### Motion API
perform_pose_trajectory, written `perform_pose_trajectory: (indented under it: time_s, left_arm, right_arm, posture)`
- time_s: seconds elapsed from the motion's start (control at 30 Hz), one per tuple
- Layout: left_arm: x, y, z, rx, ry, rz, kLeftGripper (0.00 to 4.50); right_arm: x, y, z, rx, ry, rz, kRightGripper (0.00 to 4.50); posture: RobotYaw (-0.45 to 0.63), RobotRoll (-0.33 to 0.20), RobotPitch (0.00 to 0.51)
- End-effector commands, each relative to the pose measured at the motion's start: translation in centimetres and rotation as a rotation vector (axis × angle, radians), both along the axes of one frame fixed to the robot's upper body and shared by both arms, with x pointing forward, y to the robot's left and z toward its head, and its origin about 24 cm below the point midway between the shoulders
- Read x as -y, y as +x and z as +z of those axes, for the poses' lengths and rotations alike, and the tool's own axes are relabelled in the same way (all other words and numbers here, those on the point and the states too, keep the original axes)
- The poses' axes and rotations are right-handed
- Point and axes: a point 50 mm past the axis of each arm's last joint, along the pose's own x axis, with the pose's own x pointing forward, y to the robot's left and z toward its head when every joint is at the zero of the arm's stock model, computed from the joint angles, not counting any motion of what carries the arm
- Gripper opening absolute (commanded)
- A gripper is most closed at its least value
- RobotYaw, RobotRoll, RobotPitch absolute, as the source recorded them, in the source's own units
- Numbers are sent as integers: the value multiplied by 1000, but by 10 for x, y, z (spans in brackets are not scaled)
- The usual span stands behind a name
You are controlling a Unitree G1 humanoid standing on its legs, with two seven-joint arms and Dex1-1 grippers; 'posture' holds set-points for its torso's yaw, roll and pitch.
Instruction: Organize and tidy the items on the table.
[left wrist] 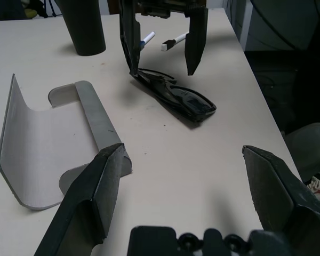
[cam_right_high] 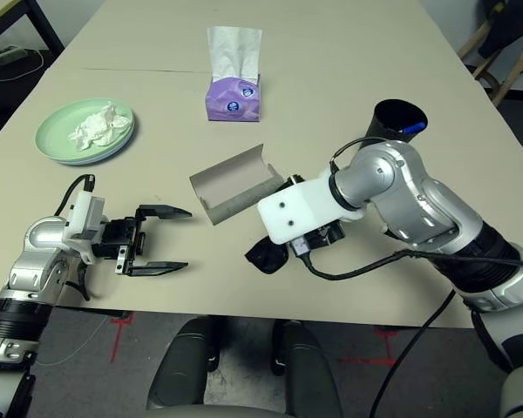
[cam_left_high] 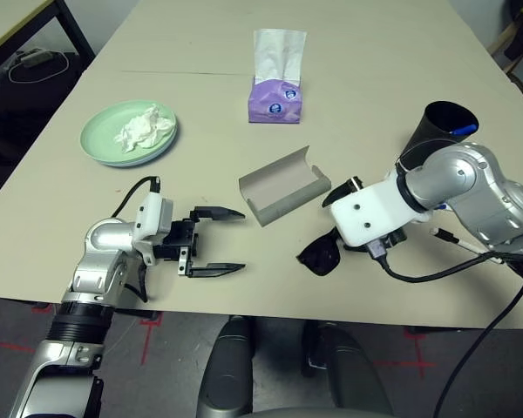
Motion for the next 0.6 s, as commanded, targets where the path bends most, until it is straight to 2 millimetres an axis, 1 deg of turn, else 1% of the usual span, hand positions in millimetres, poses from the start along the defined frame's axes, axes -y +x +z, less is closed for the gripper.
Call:
perform_pose_trajectory:
  time_s: [0.03,0.17,0.27,0.47,0.6]
  left_arm:
    - [5,-2,-1,5,10,-45,4474]
    - [6,-2,-1,7,10,-52,4474]
    - [7,-1,-1,7,10,-55,4474]
    - [7,-1,-1,8,10,-52,4474]
    - [7,-1,-1,11,12,-46,4474]
  right_arm:
    - [-6,-5,-3,9,-32,35,4500]
    - [-12,-4,-2,42,-43,43,4500]
    - [-14,-1,4,60,-53,48,4500]
    - [-16,5,9,87,-73,52,4500]
    - [-14,5,11,92,-97,76,4500]
  posture:
    - [191,0,195]
    - [190,0,192]
    - [189,0,190]
    - [194,0,189]
    - [199,0,189]
